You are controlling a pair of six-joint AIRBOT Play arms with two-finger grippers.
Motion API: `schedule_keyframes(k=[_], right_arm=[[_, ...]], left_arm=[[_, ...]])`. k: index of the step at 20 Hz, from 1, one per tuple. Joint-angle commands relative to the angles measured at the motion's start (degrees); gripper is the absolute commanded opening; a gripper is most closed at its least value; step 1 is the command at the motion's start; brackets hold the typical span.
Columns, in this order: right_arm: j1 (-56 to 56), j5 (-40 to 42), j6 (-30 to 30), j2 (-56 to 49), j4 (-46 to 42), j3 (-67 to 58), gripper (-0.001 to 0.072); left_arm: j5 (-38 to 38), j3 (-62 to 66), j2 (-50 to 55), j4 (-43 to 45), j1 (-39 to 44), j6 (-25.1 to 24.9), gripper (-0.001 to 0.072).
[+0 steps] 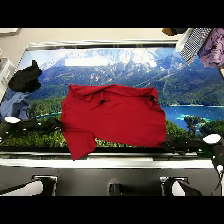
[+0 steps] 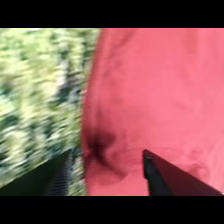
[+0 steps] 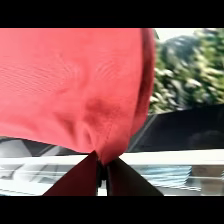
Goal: Fold the clothes and pants, and hang the long-sleeved shirts on hangers.
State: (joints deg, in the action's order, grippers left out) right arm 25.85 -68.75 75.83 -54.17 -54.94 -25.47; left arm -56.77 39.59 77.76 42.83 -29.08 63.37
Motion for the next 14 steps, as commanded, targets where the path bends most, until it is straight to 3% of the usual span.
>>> schedule_keyframes(k=[1, 5, 10, 14], right_arm=[[0.02, -0.07, -2.64, 0.63, 5.03, -0.04, 0.0027], [0.02, 1.88, -5.20, 3.13, 11.82, -0.17, 0.0026], [-0.11, 6.56, -10.93, 3.21, 23.23, -3.45, 0.0024], [-9.14, 14.58, -8.57, 1.77, 18.03, -16.83, 0.0024]], left_arm=[[3.26, -0.22, 2.21, -1.33, 3.06, -0.37, 0.0442], [4.33, 0.28, 2.47, -3.76, 4.70, -0.39, 0.0019], [0.52, 7.69, 0.87, -5.31, 6.14, 0.28, 0.0017], [0.17, 19.76, -3.50, -4.52, 9.31, 5.55, 0.0016]])
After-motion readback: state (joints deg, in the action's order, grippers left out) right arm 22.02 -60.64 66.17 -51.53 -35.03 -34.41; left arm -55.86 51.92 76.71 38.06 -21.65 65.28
